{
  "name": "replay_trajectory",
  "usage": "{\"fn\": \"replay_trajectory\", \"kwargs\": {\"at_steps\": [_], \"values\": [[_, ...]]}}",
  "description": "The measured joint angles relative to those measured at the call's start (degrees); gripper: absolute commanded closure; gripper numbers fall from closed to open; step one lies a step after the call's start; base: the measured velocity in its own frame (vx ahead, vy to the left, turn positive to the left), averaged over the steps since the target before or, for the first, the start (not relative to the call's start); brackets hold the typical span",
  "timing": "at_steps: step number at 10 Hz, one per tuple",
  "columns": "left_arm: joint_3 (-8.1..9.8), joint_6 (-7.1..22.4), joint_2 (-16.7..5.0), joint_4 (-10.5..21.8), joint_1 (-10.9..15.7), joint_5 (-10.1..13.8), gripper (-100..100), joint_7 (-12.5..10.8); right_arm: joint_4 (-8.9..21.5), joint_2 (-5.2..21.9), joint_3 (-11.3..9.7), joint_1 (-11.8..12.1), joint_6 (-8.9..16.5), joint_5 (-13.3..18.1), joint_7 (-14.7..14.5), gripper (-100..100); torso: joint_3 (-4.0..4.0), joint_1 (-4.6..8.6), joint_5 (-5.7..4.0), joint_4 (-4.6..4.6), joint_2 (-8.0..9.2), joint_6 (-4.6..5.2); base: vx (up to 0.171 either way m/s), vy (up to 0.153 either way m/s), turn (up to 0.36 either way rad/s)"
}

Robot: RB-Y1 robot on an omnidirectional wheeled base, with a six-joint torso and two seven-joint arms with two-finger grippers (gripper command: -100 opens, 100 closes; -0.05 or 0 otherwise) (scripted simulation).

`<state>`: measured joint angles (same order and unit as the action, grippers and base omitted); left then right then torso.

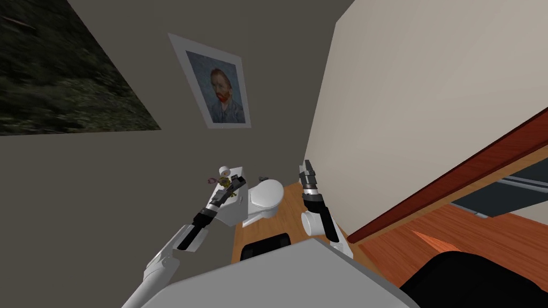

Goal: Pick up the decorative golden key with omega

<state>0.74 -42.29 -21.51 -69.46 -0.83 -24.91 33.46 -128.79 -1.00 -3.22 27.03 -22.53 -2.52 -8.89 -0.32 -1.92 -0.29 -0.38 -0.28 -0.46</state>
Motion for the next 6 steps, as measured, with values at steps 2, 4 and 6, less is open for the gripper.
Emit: {"fn": "replay_trajectory", "kwargs": {"at_steps": [2,4,6], "values": [[1.34,-0.55,-0.18,-1.64,-2.48,-0.25,100,-0.07,0.0,0.0,-0.01,-0.01,0.0,0.0,0.0,0,-0.04,-0.02,0.07,-0.11,0.01,0.02,0.046,-0.035,-0.147],[2.29,-0.62,-1.08,-4.61,-5.79,-0.38,100,-1.05,0.0,0.0,0.0,0.0,0.0,0.0,0.0,0,-0.06,-0.07,0.09,-0.14,0.02,-0.06,0.047,-0.033,-0.066],[4.25,-0.81,-1.77,-9.43,-10.55,-0.83,100,-1.87,0.0,0.0,0.0,0.0,0.0,0.0,0.0,0,-0.09,0.03,0.05,-0.12,-0.07,-0.01,0.05,-0.025,-0.057]]}}
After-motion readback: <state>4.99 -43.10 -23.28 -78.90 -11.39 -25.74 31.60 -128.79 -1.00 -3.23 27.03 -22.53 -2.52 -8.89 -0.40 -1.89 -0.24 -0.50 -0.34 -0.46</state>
